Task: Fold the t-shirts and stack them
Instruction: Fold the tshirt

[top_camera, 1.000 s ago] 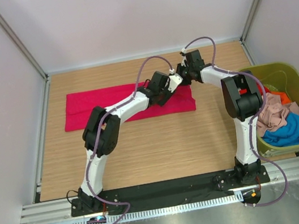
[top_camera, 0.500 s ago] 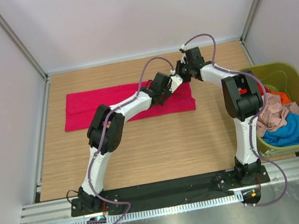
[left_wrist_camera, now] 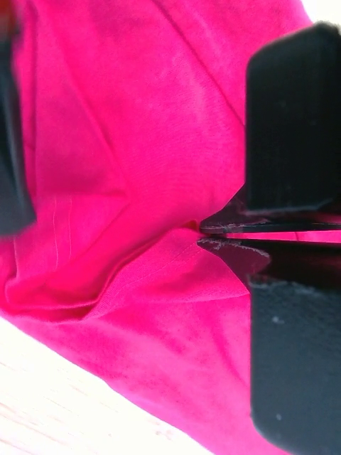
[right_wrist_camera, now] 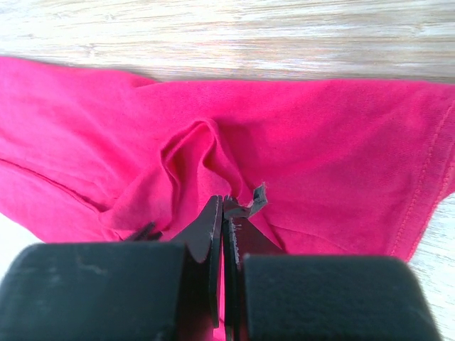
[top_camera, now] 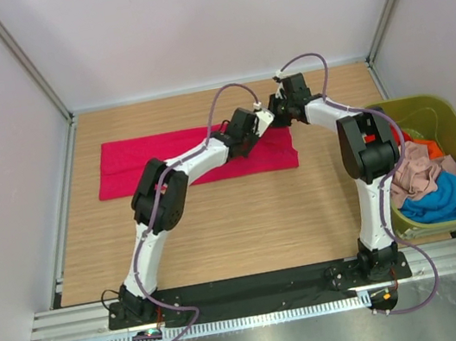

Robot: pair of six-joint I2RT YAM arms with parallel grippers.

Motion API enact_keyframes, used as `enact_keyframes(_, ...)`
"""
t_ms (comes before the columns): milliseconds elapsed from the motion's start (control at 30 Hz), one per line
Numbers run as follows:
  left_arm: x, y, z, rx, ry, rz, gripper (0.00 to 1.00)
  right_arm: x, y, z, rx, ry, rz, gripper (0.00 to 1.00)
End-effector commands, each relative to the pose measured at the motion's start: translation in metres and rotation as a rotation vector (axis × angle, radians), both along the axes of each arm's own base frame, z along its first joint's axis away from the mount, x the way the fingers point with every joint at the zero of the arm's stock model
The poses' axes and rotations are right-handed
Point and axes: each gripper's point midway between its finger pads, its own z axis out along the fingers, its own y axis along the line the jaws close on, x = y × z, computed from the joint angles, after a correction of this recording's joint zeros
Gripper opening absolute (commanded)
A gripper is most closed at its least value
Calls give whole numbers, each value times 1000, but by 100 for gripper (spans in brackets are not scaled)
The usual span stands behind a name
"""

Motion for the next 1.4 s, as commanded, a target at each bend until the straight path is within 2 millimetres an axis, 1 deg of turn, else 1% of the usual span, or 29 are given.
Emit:
enact_keyframes(0, 26, 0, 47, -181, -54, 81, 0, 7, -4, 10, -36, -52, 0, 1)
enact_keyframes(67, 32, 2, 53, -212, -55, 104, 0, 8, -7, 9, -54, -56, -3, 1)
enact_keyframes(100, 37, 8, 52, -229, -45, 131, 0, 9, -8, 8, -66, -60, -7, 1)
enact_keyframes(167, 42, 13, 54, -251, -38, 154, 0, 9, -10, 7, -77, -62, -6, 1)
enact_keyframes(200, 47, 20, 54, -261, -35, 174, 0, 10, -10, 7, -82, -68, -3, 1)
enact_keyframes(267, 51, 23, 55, -290, -21, 198, 0, 12, -11, 6, -88, -71, -5, 1)
enact_keyframes(300, 54, 28, 54, -295, -18, 214, 0, 12, -10, 7, -87, -76, -1, 1)
enact_keyframes(333, 56, 29, 55, -310, -11, 222, 1, 13, -10, 7, -86, -79, 1, 1)
enact_keyframes(367, 60, 33, 55, -315, -15, 230, 1, 15, -10, 8, -87, -85, 1, 1)
enact_keyframes(467, 65, 35, 57, -375, 10, 278, 3, 21, -10, 11, -99, -106, 9, 1)
enact_keyframes(533, 68, 39, 54, -387, 19, 299, 3, 24, -11, 13, -113, -122, 18, 1)
enact_keyframes(667, 77, 46, 54, -436, 35, 353, 3, 30, -15, 20, -157, -157, 28, 1)
enact_keyframes(733, 79, 47, 52, -454, 46, 368, 3, 32, -19, 20, -182, -167, 34, 1)
enact_keyframes(767, 82, 49, 56, -465, 44, 375, 2, 33, -21, 21, -193, -174, 33, 1)
enact_keyframes(933, 88, 50, 54, -487, 56, 393, 3, 37, -23, 20, -223, -187, 47, 1)
enact_keyframes(1000, 90, 54, 51, -484, 57, 412, 6, 37, -23, 19, -236, -182, 48, 1)
enact_keyframes(1033, 90, 56, 50, -486, 58, 429, 10, 37, -25, 15, -245, -174, 46, 1)
enact_keyframes(1100, 91, 61, 50, -486, 56, 447, 13, 37, -24, 15, -274, -176, 52, 1)
enact_keyframes(1133, 92, 63, 49, -487, 59, 460, 14, 39, -27, 14, -289, -178, 41, 1)
enact_keyframes(1167, 92, 66, 48, -486, 61, 471, 15, 40, -26, 18, -298, -185, 43, 1)
enact_keyframes(1233, 91, 69, 48, -482, 66, 478, 20, 41, -27, 21, -328, -199, 51, 1)
enact_keyframes(1300, 91, 71, 47, -479, 69, 488, 28, 43, -26, 24, -352, -217, 66, 1)
enact_keyframes(1367, 88, 74, 47, -471, 71, 504, 28, 44, -24, 27, -412, -253, 101, 2)
